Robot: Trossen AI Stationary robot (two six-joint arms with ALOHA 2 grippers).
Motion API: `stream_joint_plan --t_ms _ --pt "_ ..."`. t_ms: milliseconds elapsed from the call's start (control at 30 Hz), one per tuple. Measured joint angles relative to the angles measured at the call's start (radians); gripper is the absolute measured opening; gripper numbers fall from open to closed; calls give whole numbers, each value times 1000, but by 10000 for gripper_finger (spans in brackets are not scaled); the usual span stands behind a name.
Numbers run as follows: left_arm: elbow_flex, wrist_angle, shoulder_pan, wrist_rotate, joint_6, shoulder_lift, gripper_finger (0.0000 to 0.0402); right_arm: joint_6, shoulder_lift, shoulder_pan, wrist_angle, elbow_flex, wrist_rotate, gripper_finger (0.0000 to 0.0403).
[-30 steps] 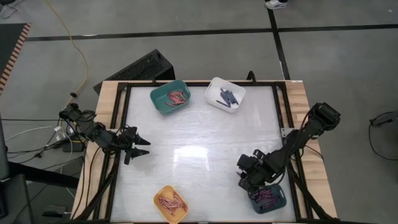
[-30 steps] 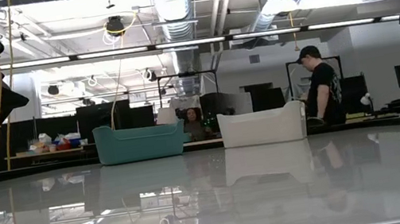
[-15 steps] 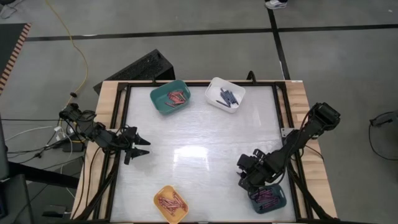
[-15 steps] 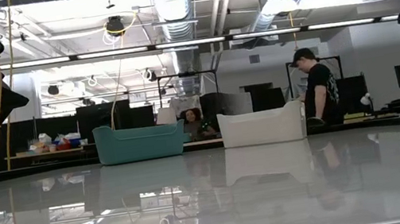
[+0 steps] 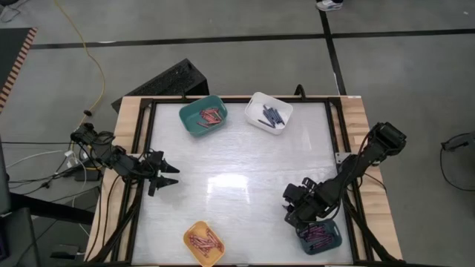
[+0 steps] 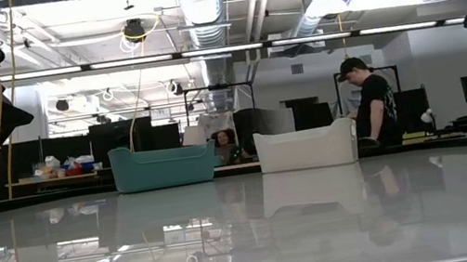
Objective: Sort crayons
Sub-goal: Put the purple crayon into the blue bin
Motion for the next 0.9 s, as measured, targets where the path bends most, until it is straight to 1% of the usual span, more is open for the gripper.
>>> stream_joint_plan --t_ms 267,567,900 --pt "0 0 0 0 0 0 228 2 0 0 0 0 9 221" --pt "0 0 0 0 0 0 228 -31 0 -8 -1 0 0 221" --pt "0 0 0 0 0 0 228 -34 0 -42 -6 0 0 221"
